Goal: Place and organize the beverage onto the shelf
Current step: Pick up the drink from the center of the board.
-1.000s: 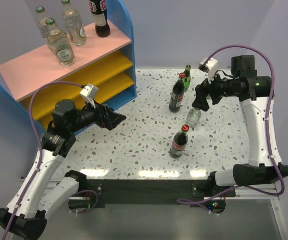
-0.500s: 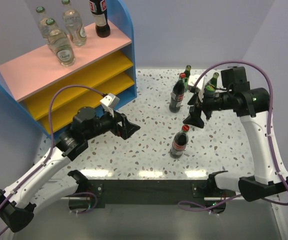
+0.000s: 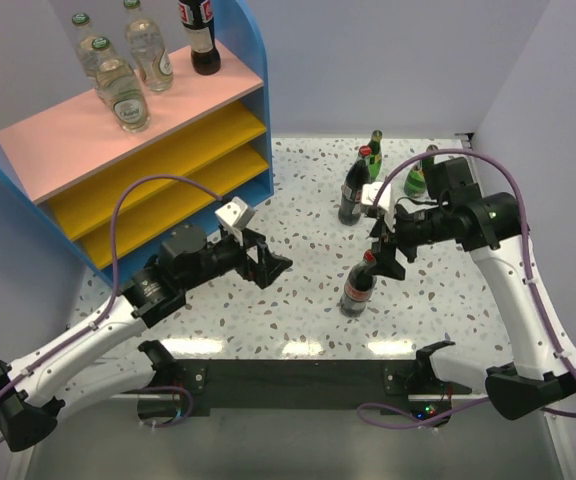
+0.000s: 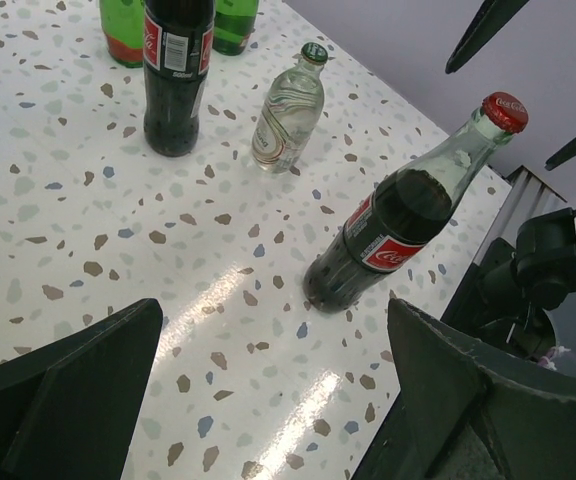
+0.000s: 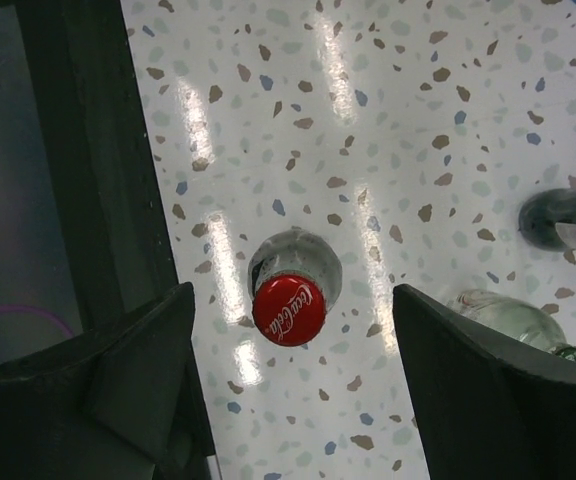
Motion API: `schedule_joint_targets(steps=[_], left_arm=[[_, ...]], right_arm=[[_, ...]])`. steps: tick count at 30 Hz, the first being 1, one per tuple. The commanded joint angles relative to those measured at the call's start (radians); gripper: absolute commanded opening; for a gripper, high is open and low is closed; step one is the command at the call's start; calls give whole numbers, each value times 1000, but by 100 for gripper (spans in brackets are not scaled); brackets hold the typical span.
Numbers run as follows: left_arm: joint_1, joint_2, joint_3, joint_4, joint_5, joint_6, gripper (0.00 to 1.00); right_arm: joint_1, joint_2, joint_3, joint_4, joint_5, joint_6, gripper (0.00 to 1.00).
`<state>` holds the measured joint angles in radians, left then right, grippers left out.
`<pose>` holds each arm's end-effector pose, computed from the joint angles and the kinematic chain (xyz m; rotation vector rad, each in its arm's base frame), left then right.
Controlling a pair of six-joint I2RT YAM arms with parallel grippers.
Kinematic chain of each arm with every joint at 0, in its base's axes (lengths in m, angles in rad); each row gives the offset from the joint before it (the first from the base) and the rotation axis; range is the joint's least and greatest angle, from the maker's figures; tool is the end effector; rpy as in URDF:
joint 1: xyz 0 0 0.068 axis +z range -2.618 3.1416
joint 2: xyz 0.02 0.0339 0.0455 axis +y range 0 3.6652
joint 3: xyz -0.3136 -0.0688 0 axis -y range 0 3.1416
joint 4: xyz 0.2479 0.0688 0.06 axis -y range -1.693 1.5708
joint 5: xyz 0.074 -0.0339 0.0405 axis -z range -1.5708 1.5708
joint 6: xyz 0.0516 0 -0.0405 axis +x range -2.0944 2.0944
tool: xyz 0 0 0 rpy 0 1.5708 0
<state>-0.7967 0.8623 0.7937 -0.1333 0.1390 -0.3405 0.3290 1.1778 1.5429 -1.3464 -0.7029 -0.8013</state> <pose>0.1277 -0.1408 0.3694 0.5255 1.7948 -0.9299 0.1530 0.0875 0.4535 -1.4705 1.8334 0.6668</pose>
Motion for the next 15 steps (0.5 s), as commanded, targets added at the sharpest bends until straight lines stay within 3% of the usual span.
schedule_joint_targets(steps=[1, 6, 15], left_arm=[[-22, -2, -14, 81, -44, 29, 100], [-33, 4, -17, 86, -52, 28, 100], [-50, 6, -19, 96, -68, 28, 100]], right_arm=[[24, -13, -30, -44, 40, -15, 82], [57, -20, -73, -4, 85, -3, 68], [93, -23, -104, 53, 106, 11, 56]])
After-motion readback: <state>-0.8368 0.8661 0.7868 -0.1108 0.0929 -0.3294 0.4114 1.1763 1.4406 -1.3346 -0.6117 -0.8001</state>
